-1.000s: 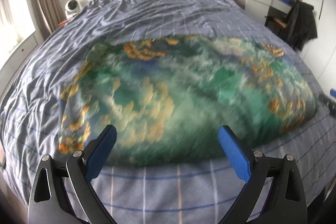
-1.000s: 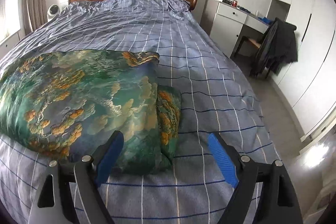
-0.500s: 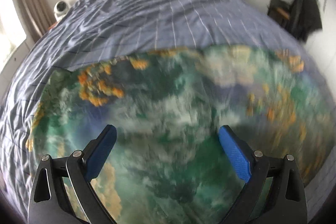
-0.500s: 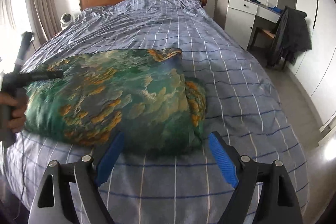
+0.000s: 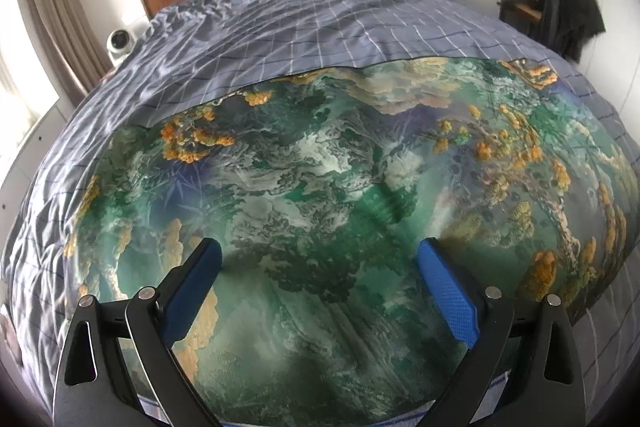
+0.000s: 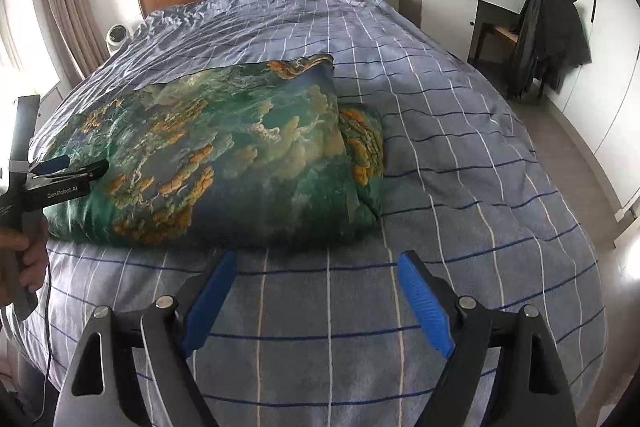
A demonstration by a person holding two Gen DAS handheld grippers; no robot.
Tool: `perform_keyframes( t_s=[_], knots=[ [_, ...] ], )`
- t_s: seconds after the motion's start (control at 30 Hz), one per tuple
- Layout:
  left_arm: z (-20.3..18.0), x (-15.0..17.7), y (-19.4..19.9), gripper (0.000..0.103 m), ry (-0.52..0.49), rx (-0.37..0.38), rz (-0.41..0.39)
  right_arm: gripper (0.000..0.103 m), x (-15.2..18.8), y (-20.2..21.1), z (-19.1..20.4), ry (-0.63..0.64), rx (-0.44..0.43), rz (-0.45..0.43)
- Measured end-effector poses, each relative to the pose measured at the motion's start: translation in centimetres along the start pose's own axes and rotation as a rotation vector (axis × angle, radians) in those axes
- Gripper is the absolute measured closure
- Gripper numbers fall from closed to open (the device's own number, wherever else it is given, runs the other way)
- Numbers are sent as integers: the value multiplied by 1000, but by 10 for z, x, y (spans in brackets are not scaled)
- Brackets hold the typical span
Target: Fold large clothes
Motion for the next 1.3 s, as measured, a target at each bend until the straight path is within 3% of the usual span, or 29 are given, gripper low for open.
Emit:
perform_keyframes(
  t_s=[0.53,0.87,0.93,1.1,1.3],
  knots=[
    [0,20,1,2,-8,24,12,18,9,1,9,16,-7,14],
    [-9,46,10,2,-64,24,6,18,15,-12,-8,-72,-60,41],
    [-10,55,18,2,-72,60,19,18,14,-13,-12,-92,-99,36],
    [-13,79,40,2,-103,125,16,18,4,-19,-30,-218,-294,-17],
    [-2,89,62,2,-57,181,6,16,-29,-63,-51,-430,-459,-5]
  ],
)
Point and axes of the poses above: each gripper's, at about its wrist camera, not at the fingertips, and y roughly against the way its jaws point, z to its left, x to its underside, the point moved 3 cm from there along -y, roughly the way its jaws point, and after that the axes turned 14 degrees about z, right-handed, at the moved point
